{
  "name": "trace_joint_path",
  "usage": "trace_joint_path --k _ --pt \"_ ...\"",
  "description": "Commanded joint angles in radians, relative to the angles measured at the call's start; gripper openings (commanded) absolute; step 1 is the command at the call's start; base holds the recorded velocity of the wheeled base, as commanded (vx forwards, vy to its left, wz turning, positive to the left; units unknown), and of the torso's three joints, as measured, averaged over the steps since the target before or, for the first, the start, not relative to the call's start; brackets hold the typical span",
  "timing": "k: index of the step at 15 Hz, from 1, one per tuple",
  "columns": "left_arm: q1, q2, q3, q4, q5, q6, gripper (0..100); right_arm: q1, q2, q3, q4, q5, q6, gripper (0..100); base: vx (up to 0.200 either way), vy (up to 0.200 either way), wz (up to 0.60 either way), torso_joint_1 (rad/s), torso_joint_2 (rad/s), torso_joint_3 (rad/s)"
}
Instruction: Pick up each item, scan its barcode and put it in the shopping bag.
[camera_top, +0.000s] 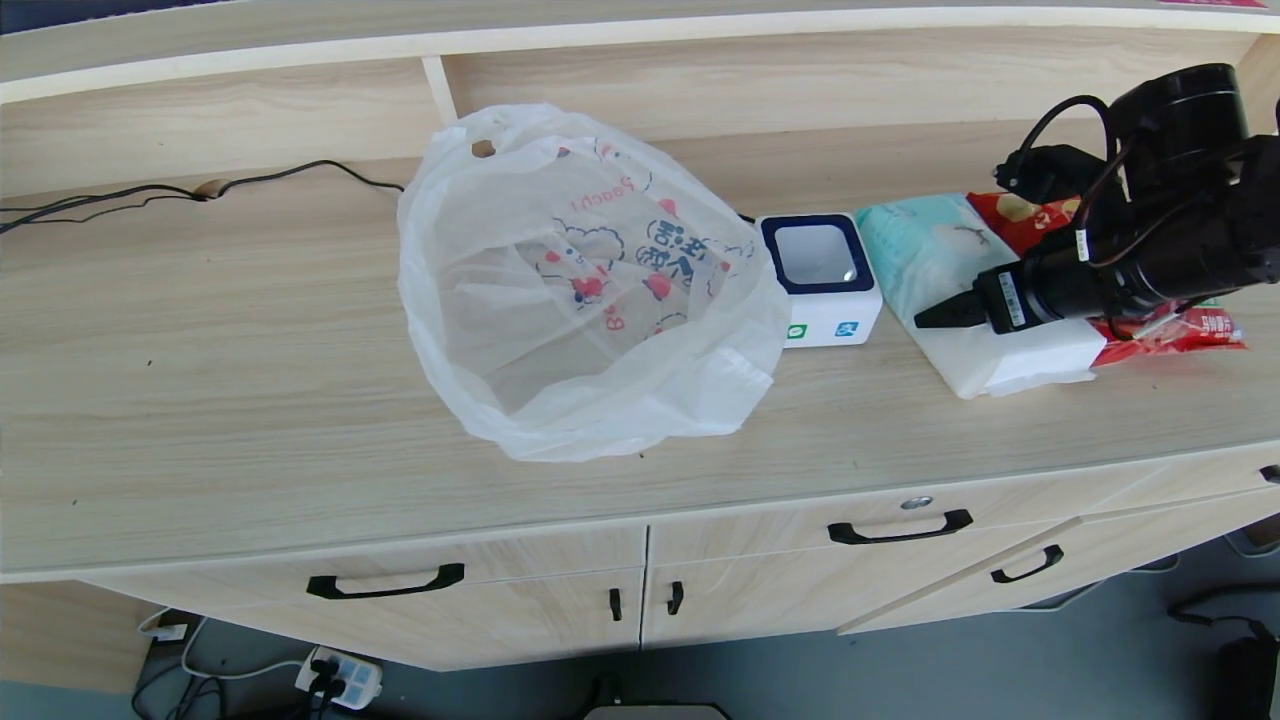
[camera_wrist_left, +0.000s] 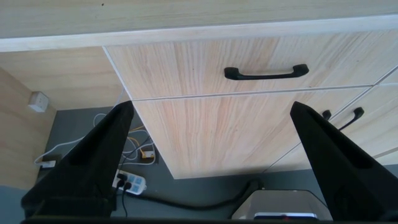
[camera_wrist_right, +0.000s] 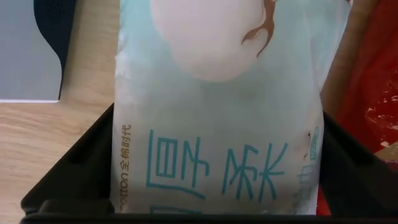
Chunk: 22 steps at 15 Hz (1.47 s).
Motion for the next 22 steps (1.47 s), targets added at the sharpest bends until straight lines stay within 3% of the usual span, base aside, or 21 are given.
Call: trace_joint_path --k 1,3,4,7,16,22 --pt "0.0 0.0 0.0 0.0 0.0 0.0 100 0.0 0.011 0.001 0.001 0.0 0.003 100 0.0 0.0 0.0 0.0 0.0 0.0" --pt "0.0 0.0 0.0 0.0 0.0 0.0 100 0.009 0.002 0.017 0.0 0.0 0.015 100 0.0 0.0 0.0 0.0 0.0 0.0" --pt "0.0 0.0 0.0 0.0 0.0 0.0 100 0.009 -0.009 0.028 0.0 0.0 0.022 0 0.0 0.0 0.0 0.0 0.0 0.0" --pt "0.0 0.0 0.0 -0.002 0.0 -0.001 100 0.027 -0.032 0.04 0.0 0.019 0.095 0 0.0 0.0 0.0 0.0 0.0 0.0" --pt "0.0 0.0 0.0 0.0 0.0 -0.004 100 0.027 -0.13 0.126 -0.006 0.019 0.106 0 0.0 0.0 0.0 0.0 0.0 0.0" --pt "0.0 0.0 0.0 0.0 0.0 -0.004 100 0.027 -0.191 0.199 -0.124 0.019 0.108 0 0.0 0.0 0.0 0.0 0.0 0.0"
